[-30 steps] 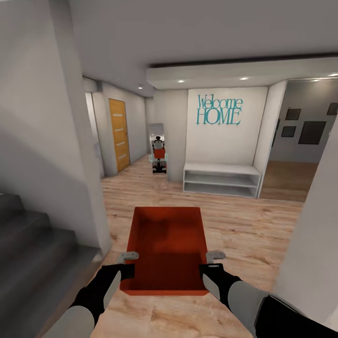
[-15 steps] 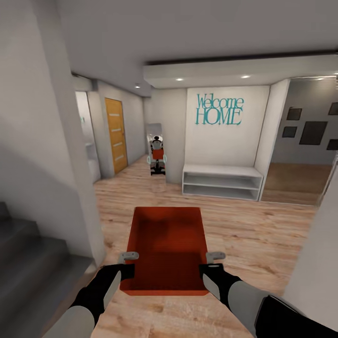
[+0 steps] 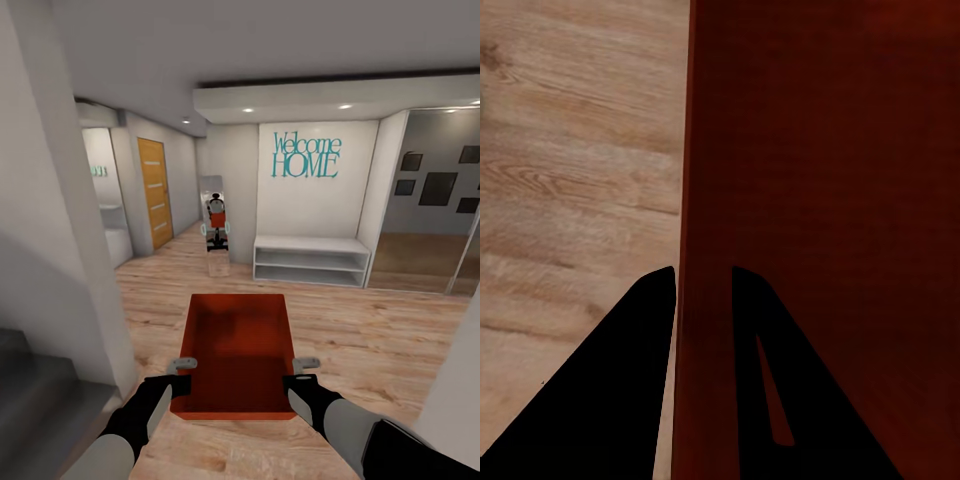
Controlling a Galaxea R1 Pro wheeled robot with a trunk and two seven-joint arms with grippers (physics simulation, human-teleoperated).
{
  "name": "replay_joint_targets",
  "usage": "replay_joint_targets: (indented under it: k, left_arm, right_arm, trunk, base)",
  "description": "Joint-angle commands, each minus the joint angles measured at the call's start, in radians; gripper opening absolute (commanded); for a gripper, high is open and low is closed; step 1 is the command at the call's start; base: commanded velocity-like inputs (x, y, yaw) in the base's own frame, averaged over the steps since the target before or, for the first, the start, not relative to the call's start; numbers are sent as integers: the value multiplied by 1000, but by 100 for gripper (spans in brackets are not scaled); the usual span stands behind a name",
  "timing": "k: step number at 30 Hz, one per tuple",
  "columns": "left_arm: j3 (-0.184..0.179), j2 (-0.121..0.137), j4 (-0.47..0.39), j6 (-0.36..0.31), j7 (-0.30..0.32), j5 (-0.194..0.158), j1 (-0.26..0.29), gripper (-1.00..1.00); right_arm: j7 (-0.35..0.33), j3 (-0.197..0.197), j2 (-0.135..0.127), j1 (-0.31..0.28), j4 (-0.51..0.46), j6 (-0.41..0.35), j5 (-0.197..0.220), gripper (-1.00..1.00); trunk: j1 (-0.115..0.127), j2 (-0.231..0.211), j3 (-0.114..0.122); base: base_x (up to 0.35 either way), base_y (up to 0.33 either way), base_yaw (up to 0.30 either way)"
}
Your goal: Move the two storage containers from the living room to the garage. In the garage, place one container on the floor and stack the other container on top of it (either order is fine).
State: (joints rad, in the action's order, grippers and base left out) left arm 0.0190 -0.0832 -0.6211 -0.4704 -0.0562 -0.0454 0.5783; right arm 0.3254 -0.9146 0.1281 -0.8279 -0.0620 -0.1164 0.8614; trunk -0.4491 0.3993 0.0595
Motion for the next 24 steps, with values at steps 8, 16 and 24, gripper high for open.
replay_joint_targets:
  k: [8, 16, 24]
  left_arm:
    - [2, 0, -2, -7, -10, 12, 0, -100]
    - [2, -1, -2, -7, -10, 12, 0, -100]
    - [2, -1, -2, -7, -10, 12, 0, -100]
  right_arm:
    - [24, -2, -5, 0, 1, -6, -5, -100]
    - [25, -2, -7, 0, 1, -6, -5, -100]
    - [24, -2, -7, 0, 1, -6, -5, -100]
  trunk:
    - [-1, 1, 0]
    - [-1, 1, 0]
    - [-1, 1, 0]
  base:
    - [323, 0, 0]
    - [322, 0, 0]
    - [323, 0, 0]
